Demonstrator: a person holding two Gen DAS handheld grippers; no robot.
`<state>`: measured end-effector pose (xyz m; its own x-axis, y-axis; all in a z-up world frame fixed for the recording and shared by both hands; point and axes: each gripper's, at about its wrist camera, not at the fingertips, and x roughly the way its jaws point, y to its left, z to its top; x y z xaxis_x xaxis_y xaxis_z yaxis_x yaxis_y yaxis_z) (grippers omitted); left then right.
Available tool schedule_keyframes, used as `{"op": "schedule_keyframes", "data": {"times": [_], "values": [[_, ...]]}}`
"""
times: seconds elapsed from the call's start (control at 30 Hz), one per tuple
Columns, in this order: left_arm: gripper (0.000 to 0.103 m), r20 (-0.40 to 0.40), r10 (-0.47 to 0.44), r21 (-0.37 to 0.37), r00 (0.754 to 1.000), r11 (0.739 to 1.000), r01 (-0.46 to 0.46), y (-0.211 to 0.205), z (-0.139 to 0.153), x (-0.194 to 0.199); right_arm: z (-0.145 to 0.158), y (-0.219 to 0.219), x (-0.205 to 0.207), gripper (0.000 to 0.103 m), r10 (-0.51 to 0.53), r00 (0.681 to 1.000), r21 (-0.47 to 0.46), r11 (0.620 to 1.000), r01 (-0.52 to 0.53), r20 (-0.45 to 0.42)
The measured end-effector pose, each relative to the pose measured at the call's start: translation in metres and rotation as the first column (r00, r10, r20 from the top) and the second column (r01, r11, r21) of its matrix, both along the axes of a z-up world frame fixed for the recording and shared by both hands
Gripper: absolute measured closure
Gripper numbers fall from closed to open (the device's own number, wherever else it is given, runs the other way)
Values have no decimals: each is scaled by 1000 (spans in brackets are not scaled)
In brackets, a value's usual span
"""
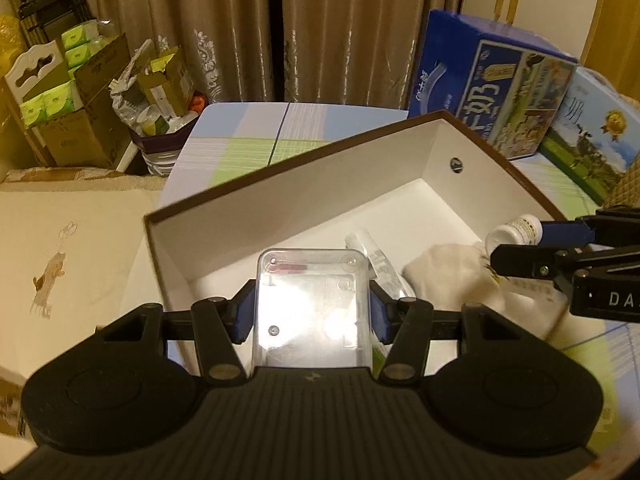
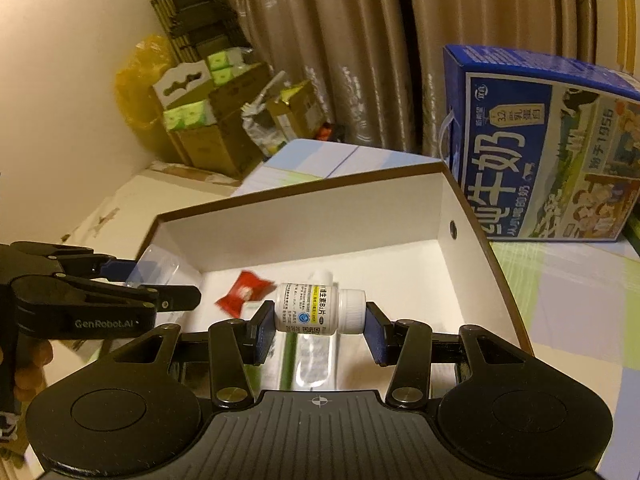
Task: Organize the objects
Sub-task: 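Lower container and pill bottle into the brown box and open both tools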
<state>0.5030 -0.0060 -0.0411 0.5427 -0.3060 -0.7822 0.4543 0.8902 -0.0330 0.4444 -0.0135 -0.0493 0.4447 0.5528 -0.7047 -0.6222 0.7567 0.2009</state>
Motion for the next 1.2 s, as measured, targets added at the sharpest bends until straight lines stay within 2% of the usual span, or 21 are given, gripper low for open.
{"op": "schedule_keyframes", "data": {"times": [0.47,0.77,0.97,1.07,1.2], "values": [[51,-50,1,74,999,997,3,-35,-42,70,-39,44,57,59,-47,998,-127,991,43,-34],[51,-80,-21,82,997,996,27,-49,-57,84,-48,42,73,59,-97,994,-156,984,86,-59],[50,-103,-15,72,995,997,22,-52,-61,90,-49,33,82,59,-147,984,-128,983,134,-101],[38,-107,-16,64,994,998,23,-51,-60,89,-47,29,84,59,-173,978,-112,981,160,-114],[34,-104,-19,56,994,998,25,-48,-56,88,-41,19,89,58,-226,964,-53,974,221,-139]]}}
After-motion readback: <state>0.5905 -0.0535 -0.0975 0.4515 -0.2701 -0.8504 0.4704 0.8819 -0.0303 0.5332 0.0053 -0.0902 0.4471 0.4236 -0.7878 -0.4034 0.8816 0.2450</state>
